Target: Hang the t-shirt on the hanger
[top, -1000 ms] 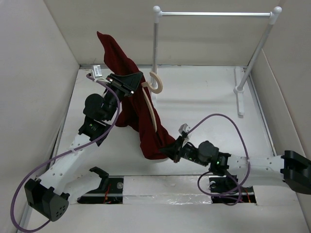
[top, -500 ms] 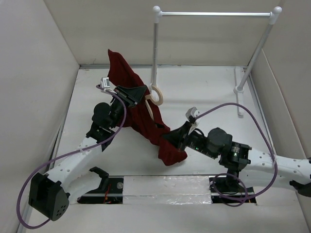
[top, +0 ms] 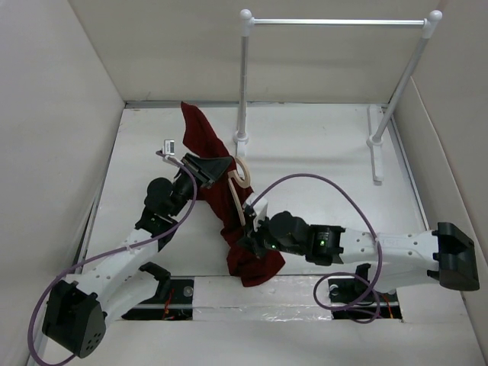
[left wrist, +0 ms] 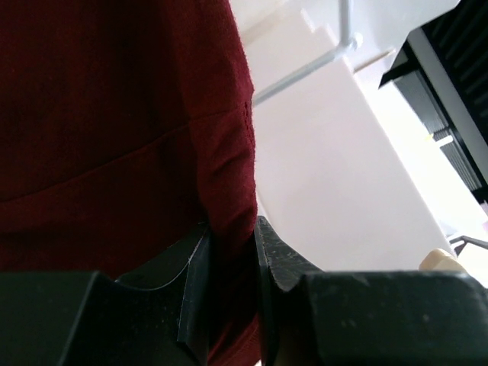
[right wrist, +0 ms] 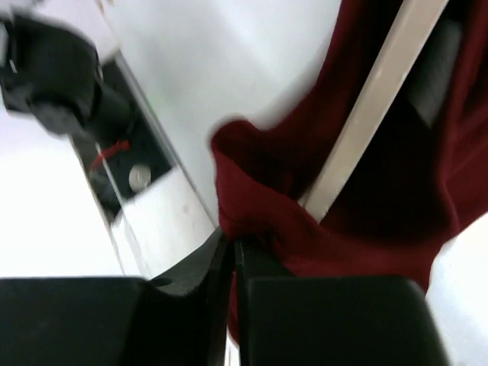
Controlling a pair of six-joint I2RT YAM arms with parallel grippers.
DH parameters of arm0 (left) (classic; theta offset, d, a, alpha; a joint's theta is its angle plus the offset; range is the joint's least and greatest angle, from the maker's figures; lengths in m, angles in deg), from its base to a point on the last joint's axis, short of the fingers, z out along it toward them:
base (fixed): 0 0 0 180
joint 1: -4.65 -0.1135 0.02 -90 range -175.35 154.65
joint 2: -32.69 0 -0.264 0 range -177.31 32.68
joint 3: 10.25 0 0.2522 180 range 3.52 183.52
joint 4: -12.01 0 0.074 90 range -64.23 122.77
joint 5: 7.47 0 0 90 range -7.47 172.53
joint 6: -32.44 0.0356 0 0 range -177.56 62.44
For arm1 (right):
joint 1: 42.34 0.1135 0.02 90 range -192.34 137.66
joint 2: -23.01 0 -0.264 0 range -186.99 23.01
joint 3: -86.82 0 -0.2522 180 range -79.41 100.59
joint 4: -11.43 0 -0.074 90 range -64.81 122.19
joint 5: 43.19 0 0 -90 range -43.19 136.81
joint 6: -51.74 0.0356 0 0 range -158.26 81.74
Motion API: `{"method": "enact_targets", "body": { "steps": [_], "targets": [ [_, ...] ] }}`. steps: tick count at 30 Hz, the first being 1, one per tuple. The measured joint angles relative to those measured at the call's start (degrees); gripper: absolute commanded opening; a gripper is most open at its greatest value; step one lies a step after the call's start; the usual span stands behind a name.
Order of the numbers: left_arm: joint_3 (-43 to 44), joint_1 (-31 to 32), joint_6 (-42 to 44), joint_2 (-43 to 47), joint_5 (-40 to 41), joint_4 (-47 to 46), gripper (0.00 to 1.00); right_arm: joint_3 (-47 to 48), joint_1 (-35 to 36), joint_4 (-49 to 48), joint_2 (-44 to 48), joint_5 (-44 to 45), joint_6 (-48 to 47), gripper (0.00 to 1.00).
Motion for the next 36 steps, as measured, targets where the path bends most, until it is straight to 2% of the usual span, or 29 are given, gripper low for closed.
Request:
{"method": "enact_targets", "body": {
  "steps": [4, 8, 10, 11, 13, 14, 16, 17, 18, 19, 22, 25, 27, 28, 31, 36],
  "targets": [
    [-4.31, -0.07, -1.40, 0.02, -2.43, -0.15, 0.00, -1.18, 1.73, 2.34, 1.99, 0.66, 1.46, 0.38],
    [-8.09, -0.72, -2.43, 0.04, -4.13, 0.09, 0.00, -1.03, 1.75, 3.26, 6.54, 2.45, 2.01, 0.48],
    [-9.14, -0.87, -2.78, 0.09, -4.50, 0.13, 0.00, -0.94, 1.73, 4.31, 8.59, 3.61, 2.01, 0.46],
    [-9.57, -1.01, -2.93, 0.13, -4.66, 0.04, 0.00, -0.92, 1.73, 4.70, 9.51, 4.17, 2.01, 0.35],
    [-10.23, -1.09, -3.28, 0.13, -4.87, -0.24, 0.00, -0.92, 1.73, 5.07, 10.86, 5.09, 1.53, 0.02],
    [-10.47, -1.11, -3.48, 0.13, -4.96, -0.59, 0.00, -0.87, 1.73, 4.98, 11.17, 5.73, 1.49, 0.00],
    [-11.02, -1.11, -3.91, 0.13, -5.20, -1.75, 0.00, -0.35, 1.73, 4.57, 10.60, 7.17, 1.73, 0.00],
    [-11.10, -1.11, -4.11, 0.07, -5.27, -2.14, 0.00, 0.24, 1.73, 4.50, 9.60, 7.89, 1.79, 0.03],
    [-11.10, -1.11, -4.31, 0.02, -5.33, -2.49, 0.00, 1.07, 1.73, 4.35, 8.17, 8.68, 1.84, 0.11],
    [-11.10, -1.11, -4.37, 0.02, -5.46, -2.84, 0.00, 1.95, 1.73, 4.09, 6.49, 9.42, 1.97, 0.26],
    [-11.10, -1.11, -4.59, 0.02, -5.51, -3.43, 0.00, 3.63, 1.73, 3.67, 2.03, 11.89, 2.36, 0.37],
    [-11.10, -1.11, -4.72, 0.04, -5.53, -3.58, 0.00, 4.11, 1.73, 3.39, -1.31, 14.05, 2.95, 0.37],
    [-11.15, -1.11, -4.70, 0.09, -5.53, -3.58, 0.00, 4.11, 1.73, 3.37, -2.71, 15.32, 3.32, 0.36],
    [-11.30, -1.11, -4.72, 0.09, -5.46, -3.61, 0.00, 4.09, 1.73, 3.02, -3.17, 15.98, 3.34, 0.31],
    [-11.85, -1.14, -4.83, 0.22, -5.53, -3.65, 0.00, 4.09, 1.73, 1.97, -3.63, 17.57, 3.76, 0.30],
    [-11.87, -1.14, -5.01, 0.94, -5.66, -3.65, 0.00, 4.09, 1.73, -0.98, -3.78, 20.65, 4.24, 0.37]
  ]
}}
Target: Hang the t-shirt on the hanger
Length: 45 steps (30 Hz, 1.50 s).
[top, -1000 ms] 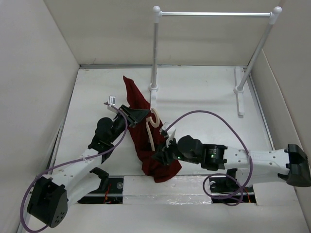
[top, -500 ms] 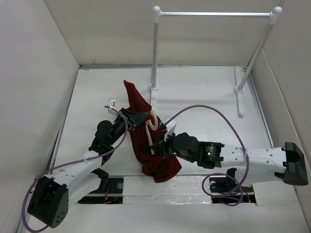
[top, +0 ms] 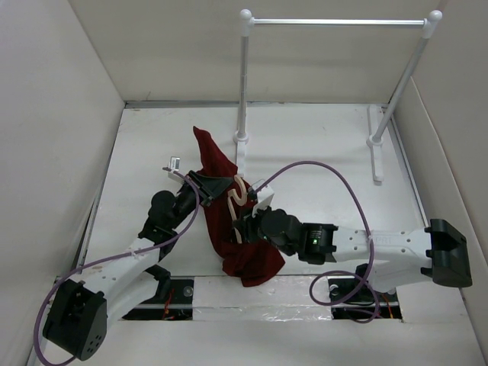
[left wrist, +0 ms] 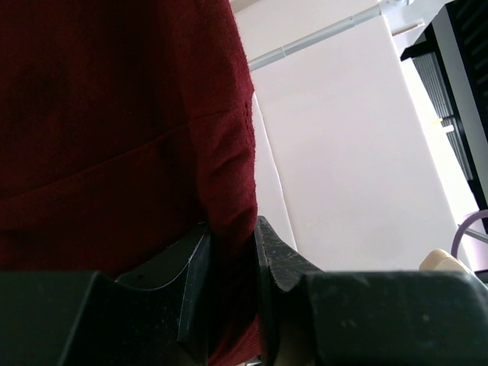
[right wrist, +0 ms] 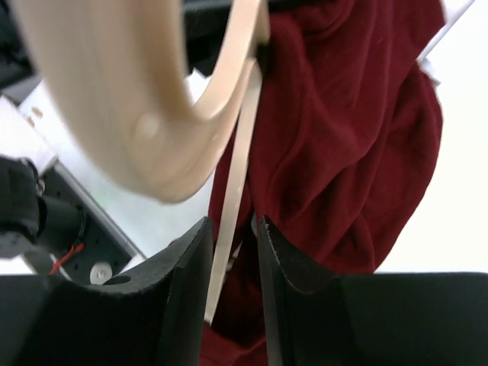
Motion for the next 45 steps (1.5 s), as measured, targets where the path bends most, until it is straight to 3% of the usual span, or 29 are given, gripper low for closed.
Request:
{"method": "enact_targets", "body": {
  "steps": [6, 12, 18, 26, 27, 28, 29, 31, 35, 36, 39, 45],
  "targets": [
    [-0.15, 0.00, -0.68, 0.90, 0.02, -0.04, 0.00, -1.49, 0.00, -6.19, -0.07, 3.63, 0.42, 0.37],
    [-1.05, 0.00, -1.84, 1.09, 0.22, -0.94, 0.00, -5.86, 0.07, -14.86, -0.22, 4.52, 0.76, 0.24],
    [-1.44, 0.00, -3.96, 1.27, 0.15, -2.75, 0.00, -6.01, 0.79, -19.76, -1.77, 7.45, 0.35, 0.30],
    [-2.45, 0.00, -5.03, 2.19, 0.11, -3.19, 0.00, -5.51, 2.32, -22.34, -4.96, 11.74, -1.18, 0.26],
    [-2.49, 0.00, -5.05, 2.29, 0.04, -3.19, 0.00, -5.35, 2.64, -22.32, -5.25, 12.28, -1.27, 0.21],
    [-2.49, 0.00, -5.03, 2.38, 0.04, -3.15, 0.00, -5.22, 2.75, -22.29, -5.44, 12.70, -1.49, 0.06],
    [-2.51, 0.00, -5.03, 2.47, 0.09, -3.13, 0.00, -5.05, 2.93, -22.21, -5.55, 13.18, -1.81, 0.00],
    [-2.49, -0.07, -4.76, 2.58, 0.15, -3.02, 0.02, -5.03, 3.10, -22.16, -5.60, 14.05, -2.12, 0.00],
    [-0.70, -0.02, -1.79, 2.62, 0.00, 1.03, 0.33, -5.03, 3.39, -20.50, -5.14, 15.19, -2.25, 0.00],
    [0.20, 0.02, -0.74, 2.91, 0.15, 2.54, 0.45, -5.03, 3.39, -19.71, -4.70, 15.50, -2.23, 0.00],
    [2.45, 0.02, 2.49, 5.16, 1.97, 6.58, 0.62, -5.05, 3.37, -16.72, -2.71, 16.46, -2.14, 0.00],
    [8.83, 0.02, 9.90, 10.43, 10.27, 15.87, 0.84, -5.05, 3.37, -14.03, 0.79, 16.81, -1.99, 0.00]
  ]
}}
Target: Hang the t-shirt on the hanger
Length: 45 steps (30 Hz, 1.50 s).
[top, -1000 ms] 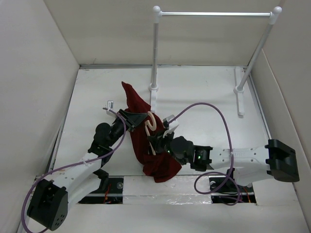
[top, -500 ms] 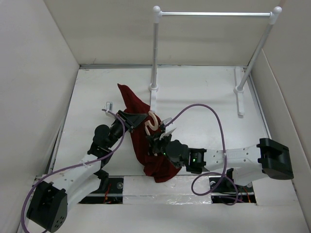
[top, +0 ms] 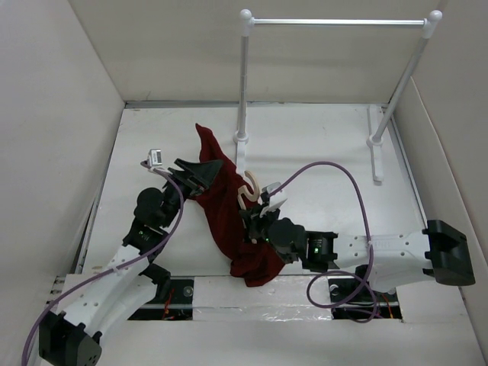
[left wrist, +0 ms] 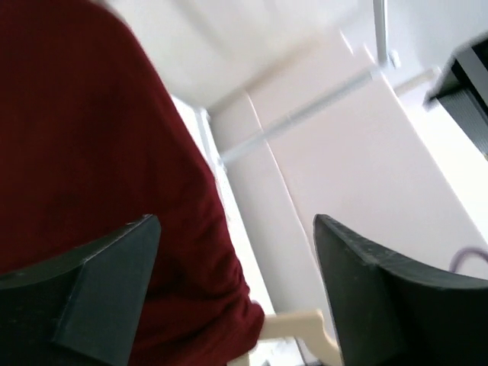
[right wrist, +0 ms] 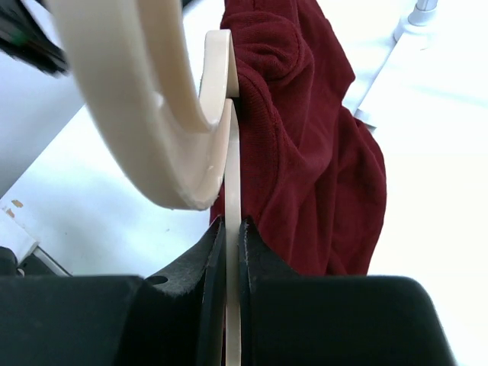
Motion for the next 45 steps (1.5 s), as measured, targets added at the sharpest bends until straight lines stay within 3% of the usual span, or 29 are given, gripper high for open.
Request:
{"method": "enact_targets", "body": {
  "steps": [5, 10, 14, 15, 20, 32, 36, 45],
  "targets": [
    [2.58, -0.04, 3.82, 1.62, 11.91, 4.26, 0.90, -0.13, 0.02, 1.33, 0.72, -0.42, 0.00, 0.00],
    [13.73, -1.46, 7.56, -7.26, 18.71, 8.39, 0.86, -0.63, 0.02, 2.12, 1.90, -1.20, 0.02, 0.00],
    [21.79, -5.90, 9.60, -15.23, 17.64, 10.47, 0.78, -2.05, 0.02, 2.40, 4.02, -1.73, 0.42, 0.00],
    [23.10, -7.58, 9.77, -16.72, 16.87, 10.78, 0.72, -2.32, 0.00, 2.43, 4.48, -1.88, 0.44, 0.00],
    [21.42, -13.18, 8.94, -19.56, 14.86, 10.03, 0.69, -2.95, 0.02, 2.51, 5.44, -2.25, 0.63, 0.00],
    [17.77, -13.49, 5.09, -23.63, 9.60, 2.45, 0.67, -3.45, 0.02, 2.38, 6.19, -4.24, 0.70, 0.00],
    [17.77, -13.49, 3.89, -25.86, 9.01, 0.42, 0.53, -4.11, 0.02, 2.32, 6.75, -4.92, 0.68, 0.00],
    [16.52, -13.49, 2.67, -27.06, 9.42, -0.79, 0.61, -4.22, 0.02, 2.25, 6.78, -4.98, 0.72, 0.00]
  ]
}}
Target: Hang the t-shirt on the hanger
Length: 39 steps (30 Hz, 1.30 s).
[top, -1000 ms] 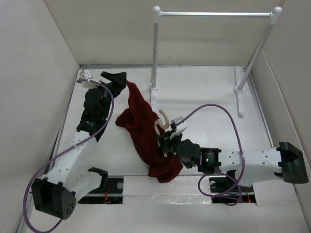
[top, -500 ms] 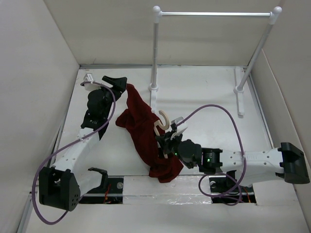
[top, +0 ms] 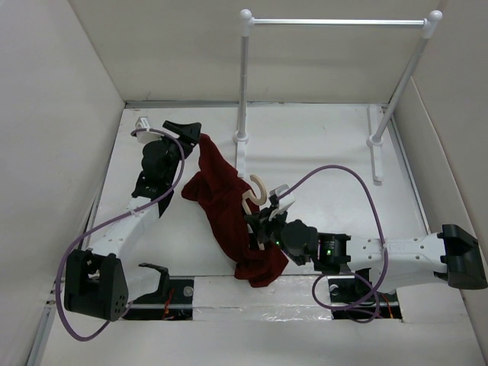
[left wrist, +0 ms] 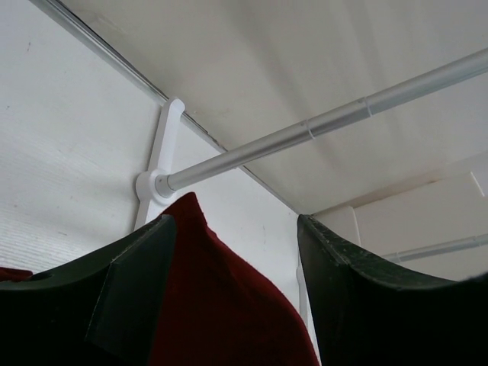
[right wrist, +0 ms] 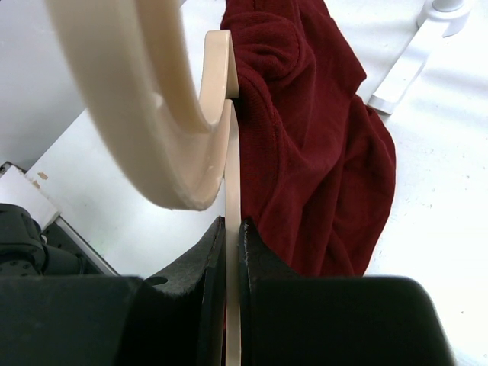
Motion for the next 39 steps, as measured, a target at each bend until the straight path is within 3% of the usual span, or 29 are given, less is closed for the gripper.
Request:
{"method": "enact_targets", "body": {
  "steps": [5, 8, 9, 10, 12, 22, 30, 39],
  "targets": [
    [0.00, 0.00, -0.17, -1.68, 0.04, -0.57, 0.53, 0.00, 0.00, -0.15, 0.00, -0.04, -0.02, 0.00],
    [0.00, 0.00, -0.39, -3.58, -0.24, -0.59, 0.42, 0.00, 0.00, -0.20, 0.00, -0.07, -0.02, 0.00],
    [0.00, 0.00, -0.68, -4.15, -0.39, -0.66, 0.33, 0.00, 0.00, -0.22, 0.00, -0.07, -0.02, 0.00],
    [0.00, 0.00, -0.96, -4.66, -0.46, -0.83, 0.16, 0.00, 0.00, -0.22, 0.00, -0.07, -0.04, 0.00],
    [0.00, 0.00, -1.57, -5.16, -0.59, -1.09, 0.02, 0.00, 0.00, -0.22, 0.00, -0.07, -0.07, 0.00],
    [2.54, 0.00, 0.33, -5.27, 0.57, -0.59, 0.00, -0.70, 0.00, 0.33, 0.72, -1.68, 0.37, 0.00],
    [13.16, -0.76, 3.61, -9.55, 1.46, 1.31, 0.00, -1.70, 0.74, 7.15, 8.87, -4.31, 1.44, 0.00],
    [17.46, -1.44, 6.56, -12.59, 2.05, 5.92, 0.00, 0.57, 1.51, 16.39, 15.23, -5.86, 1.66, 0.00]
  ]
}}
